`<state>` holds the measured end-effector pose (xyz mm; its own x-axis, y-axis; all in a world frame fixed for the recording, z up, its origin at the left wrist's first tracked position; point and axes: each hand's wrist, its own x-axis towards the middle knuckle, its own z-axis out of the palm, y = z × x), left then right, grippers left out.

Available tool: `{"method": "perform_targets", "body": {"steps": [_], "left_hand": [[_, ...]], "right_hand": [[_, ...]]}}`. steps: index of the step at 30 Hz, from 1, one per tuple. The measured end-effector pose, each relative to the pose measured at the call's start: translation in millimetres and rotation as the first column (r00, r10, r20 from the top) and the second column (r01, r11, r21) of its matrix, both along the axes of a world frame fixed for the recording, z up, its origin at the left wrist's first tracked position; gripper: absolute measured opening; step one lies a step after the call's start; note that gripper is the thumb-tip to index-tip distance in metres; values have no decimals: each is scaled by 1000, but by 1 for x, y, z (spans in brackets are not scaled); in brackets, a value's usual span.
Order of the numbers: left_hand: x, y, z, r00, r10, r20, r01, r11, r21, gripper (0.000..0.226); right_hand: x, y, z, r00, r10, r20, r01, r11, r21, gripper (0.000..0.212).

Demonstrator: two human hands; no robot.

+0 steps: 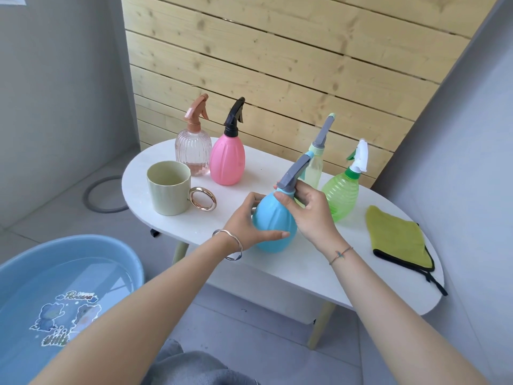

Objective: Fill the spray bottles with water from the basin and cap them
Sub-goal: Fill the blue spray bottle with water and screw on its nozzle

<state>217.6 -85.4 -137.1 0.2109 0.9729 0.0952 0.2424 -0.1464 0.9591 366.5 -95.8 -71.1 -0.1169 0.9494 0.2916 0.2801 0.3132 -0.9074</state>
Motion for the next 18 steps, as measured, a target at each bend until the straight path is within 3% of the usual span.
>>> {"method": "perform_targets", "body": {"steps": [9,14,18], "left_hand": [[-42,-4,22,985,-125,-116,111,986,-125,86],[-75,15,62,977,41,-208,-42,999,0,70],[-85,43,85,950,168,-262,-152,985,79,69]], "right_hand": [[9,4,12,989,-102,109,101,995,9,17],[-4,18,16,996,-74,40,74,997,4,15],[-23,48,28,996,-84,-31,85,996,23,18]]}}
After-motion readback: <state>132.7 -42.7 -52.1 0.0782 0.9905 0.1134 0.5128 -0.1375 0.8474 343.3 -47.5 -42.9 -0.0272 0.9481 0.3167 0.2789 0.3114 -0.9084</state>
